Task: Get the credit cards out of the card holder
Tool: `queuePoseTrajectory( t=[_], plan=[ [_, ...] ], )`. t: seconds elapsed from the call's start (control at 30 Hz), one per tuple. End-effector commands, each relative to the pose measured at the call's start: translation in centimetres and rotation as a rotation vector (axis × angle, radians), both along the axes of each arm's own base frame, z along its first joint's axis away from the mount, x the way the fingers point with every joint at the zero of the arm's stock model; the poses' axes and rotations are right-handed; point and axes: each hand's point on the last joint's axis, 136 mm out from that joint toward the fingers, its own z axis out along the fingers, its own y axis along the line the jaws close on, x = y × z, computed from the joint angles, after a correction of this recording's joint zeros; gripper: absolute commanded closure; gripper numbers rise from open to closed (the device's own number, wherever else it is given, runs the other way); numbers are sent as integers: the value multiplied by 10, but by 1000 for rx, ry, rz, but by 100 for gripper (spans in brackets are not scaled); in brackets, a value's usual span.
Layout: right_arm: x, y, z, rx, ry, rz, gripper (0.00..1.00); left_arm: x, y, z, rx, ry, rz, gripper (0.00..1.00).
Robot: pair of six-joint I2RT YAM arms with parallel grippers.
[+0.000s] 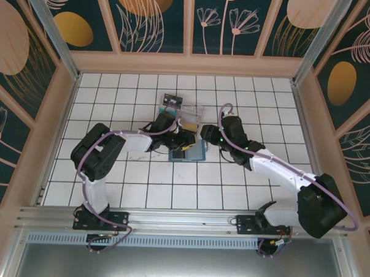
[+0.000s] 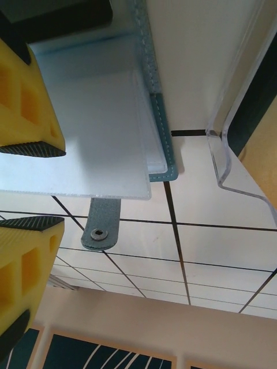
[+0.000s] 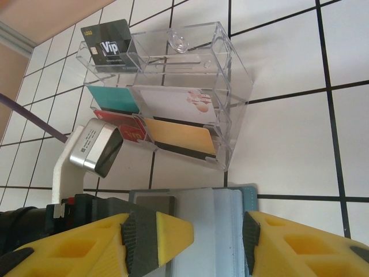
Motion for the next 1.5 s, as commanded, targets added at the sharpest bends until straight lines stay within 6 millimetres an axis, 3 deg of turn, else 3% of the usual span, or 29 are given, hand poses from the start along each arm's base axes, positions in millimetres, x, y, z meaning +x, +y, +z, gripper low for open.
queuePoseTrajectory(
  t=[0.0,0.17,0.3,0.43,0.6,0.7,1.07,1.17,1.23,1.47],
  plan=[
    [3,-1,8,38,-23,-18,46,3,0,-3,25,-12,-9,64],
    [6,3,7,29,-18,0,46,2,2,-5,37,-7,-11,65],
    [3,19,5,64,13,78,46,6,9,14,28,-47,6,64],
    [0,36,1,165,67,174,46,14,43,27,17,-70,85,64],
    [-3,60,-5,237,138,287,48,12,92,19,77,-53,189,66],
    [-3,74,-18,224,201,323,56,8,104,11,125,-42,209,69],
    [-6,106,-76,133,404,338,72,5,100,-3,137,-6,201,84],
    [-9,107,-87,131,435,331,73,4,86,2,75,-7,156,84],
    [-10,106,-94,127,455,328,73,3,82,-7,74,16,143,84],
    [-14,104,-111,103,501,330,73,2,90,-27,146,41,165,85]
  ],
)
